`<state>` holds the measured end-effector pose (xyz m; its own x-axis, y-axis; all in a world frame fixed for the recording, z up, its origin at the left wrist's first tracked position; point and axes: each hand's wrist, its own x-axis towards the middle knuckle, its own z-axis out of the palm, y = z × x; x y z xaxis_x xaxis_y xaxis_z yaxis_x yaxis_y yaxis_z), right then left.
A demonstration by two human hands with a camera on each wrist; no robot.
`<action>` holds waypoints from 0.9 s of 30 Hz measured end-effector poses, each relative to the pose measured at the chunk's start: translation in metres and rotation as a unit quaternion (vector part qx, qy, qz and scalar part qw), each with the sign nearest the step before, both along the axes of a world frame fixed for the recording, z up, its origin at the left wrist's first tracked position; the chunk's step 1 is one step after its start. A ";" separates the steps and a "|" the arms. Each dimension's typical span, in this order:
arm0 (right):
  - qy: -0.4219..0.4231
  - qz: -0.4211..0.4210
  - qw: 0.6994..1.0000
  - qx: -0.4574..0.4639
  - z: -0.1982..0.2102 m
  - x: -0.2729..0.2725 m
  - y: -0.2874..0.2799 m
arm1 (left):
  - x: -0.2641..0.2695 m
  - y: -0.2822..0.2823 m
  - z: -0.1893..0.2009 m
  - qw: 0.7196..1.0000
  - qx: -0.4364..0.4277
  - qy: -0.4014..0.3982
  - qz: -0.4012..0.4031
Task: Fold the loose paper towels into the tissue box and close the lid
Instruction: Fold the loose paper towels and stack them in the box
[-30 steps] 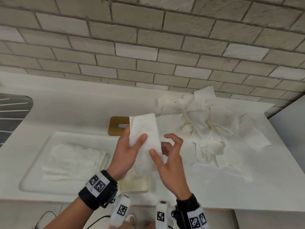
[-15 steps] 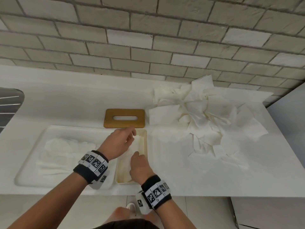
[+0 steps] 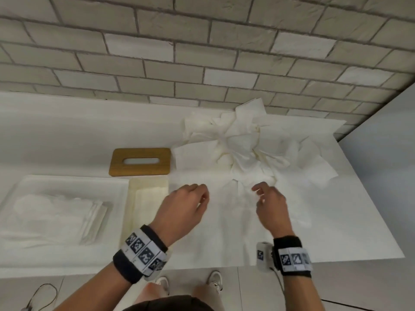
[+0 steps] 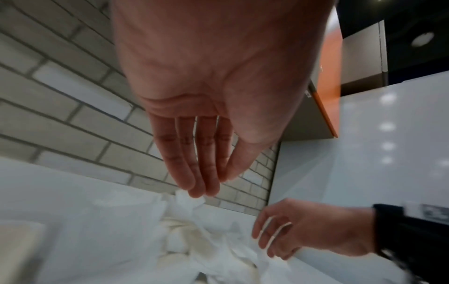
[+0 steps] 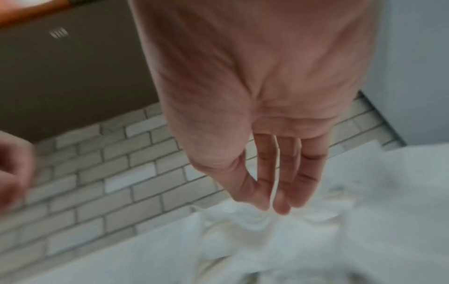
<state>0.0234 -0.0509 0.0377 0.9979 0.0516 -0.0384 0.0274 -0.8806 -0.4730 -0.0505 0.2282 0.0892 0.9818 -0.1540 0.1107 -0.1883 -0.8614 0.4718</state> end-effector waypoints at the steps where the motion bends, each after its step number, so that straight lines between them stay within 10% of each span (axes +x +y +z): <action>1: -0.002 0.008 0.999 -0.043 -0.003 0.015 -0.022 | 0.007 -0.021 -0.005 1.000 0.001 0.016 0.001; 6: 0.019 0.104 0.961 -0.256 -0.025 0.091 -0.099 | 0.047 -0.110 -0.064 0.980 0.063 0.182 0.046; 12: 0.029 0.201 0.929 -0.309 -0.046 0.140 -0.143 | 0.054 -0.175 -0.137 0.957 0.126 0.233 0.118; 20: -0.070 0.204 0.976 0.011 -0.014 0.139 -0.166 | 0.067 -0.154 -0.130 0.934 -0.250 0.130 0.221; 27: -0.003 0.153 0.943 0.297 0.042 0.102 -0.116 | 0.075 -0.090 -0.021 0.935 -0.285 -0.060 0.202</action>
